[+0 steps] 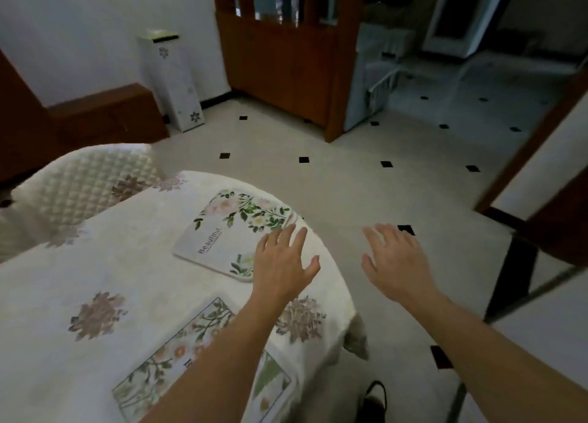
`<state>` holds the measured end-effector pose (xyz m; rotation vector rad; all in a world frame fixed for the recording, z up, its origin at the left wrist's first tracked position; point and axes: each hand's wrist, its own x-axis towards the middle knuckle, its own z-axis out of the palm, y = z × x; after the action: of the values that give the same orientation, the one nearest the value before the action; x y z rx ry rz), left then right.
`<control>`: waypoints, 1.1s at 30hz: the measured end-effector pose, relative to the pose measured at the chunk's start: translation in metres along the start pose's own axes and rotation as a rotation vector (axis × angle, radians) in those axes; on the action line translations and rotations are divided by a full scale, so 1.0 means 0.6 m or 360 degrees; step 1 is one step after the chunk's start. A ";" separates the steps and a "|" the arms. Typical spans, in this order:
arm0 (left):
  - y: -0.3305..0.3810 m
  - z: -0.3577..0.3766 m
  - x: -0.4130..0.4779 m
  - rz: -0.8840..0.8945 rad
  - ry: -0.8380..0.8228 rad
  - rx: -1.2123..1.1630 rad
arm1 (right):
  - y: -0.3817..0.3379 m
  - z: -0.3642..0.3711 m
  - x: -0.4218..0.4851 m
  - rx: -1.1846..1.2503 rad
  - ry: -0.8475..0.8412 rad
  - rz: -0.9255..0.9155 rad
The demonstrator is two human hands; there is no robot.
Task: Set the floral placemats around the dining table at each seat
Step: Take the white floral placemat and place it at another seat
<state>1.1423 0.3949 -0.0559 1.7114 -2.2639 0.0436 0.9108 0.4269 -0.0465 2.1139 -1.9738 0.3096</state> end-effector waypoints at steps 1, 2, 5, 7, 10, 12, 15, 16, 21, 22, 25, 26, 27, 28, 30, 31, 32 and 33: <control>0.014 0.005 0.012 0.0031 -0.0004 -0.0005 | 0.016 0.001 0.000 -0.0003 0.0015 0.0027; 0.028 0.010 0.026 0.0060 -0.0001 -0.0007 | 0.031 0.004 0.001 -0.0008 0.0020 0.0052; 0.061 0.030 0.064 0.0135 0.0011 -0.0004 | 0.072 0.020 0.011 -0.0004 0.0004 0.0113; 0.082 0.045 0.093 0.0168 -0.0010 0.0009 | 0.103 0.038 0.024 0.0003 -0.0026 0.0144; 0.118 0.074 0.150 0.0187 -0.0026 0.0038 | 0.159 0.070 0.061 0.0025 -0.0072 0.0138; 0.140 0.096 0.195 0.0192 -0.0021 0.0062 | 0.199 0.088 0.097 0.0044 -0.0051 0.0136; 0.175 0.121 0.271 0.0156 -0.0044 0.0104 | 0.265 0.113 0.157 0.0094 -0.0034 0.0146; 0.188 0.129 0.297 0.0142 -0.0063 0.0122 | 0.287 0.120 0.177 0.0116 -0.0038 0.0152; 0.253 0.162 0.413 0.0037 -0.0129 0.0151 | 0.384 0.145 0.270 0.0180 -0.0110 0.0102; 0.264 0.167 0.432 0.0013 -0.0118 0.0153 | 0.399 0.150 0.288 0.0189 -0.0121 0.0088; 0.286 0.178 0.470 -0.0058 -0.0075 0.0152 | 0.428 0.169 0.339 0.0240 -0.0156 0.0027; 0.288 0.182 0.477 -0.0076 -0.0057 0.0158 | 0.431 0.174 0.352 0.0257 -0.0156 0.0000; 0.287 0.186 0.484 -0.0095 -0.0035 0.0170 | 0.432 0.180 0.367 0.0272 -0.0144 -0.0031; 0.284 0.189 0.492 -0.0119 -0.0018 0.0179 | 0.432 0.186 0.381 0.0283 -0.0130 -0.0063; 0.275 0.191 0.506 -0.0173 -0.0003 0.0181 | 0.430 0.198 0.412 0.0301 -0.0125 -0.0122; 0.269 0.193 0.513 -0.0199 0.0008 0.0182 | 0.427 0.204 0.428 0.0312 -0.0129 -0.0149; 0.262 0.194 0.518 -0.0221 0.0018 0.0184 | 0.424 0.211 0.442 0.0320 -0.0130 -0.0180; 0.255 0.195 0.523 -0.0244 0.0018 0.0192 | 0.419 0.217 0.456 0.0325 -0.0130 -0.0219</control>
<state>0.8957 0.1214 -0.0632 1.9357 -2.1542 0.1589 0.6786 0.1108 -0.0795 2.4117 -1.8994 0.4219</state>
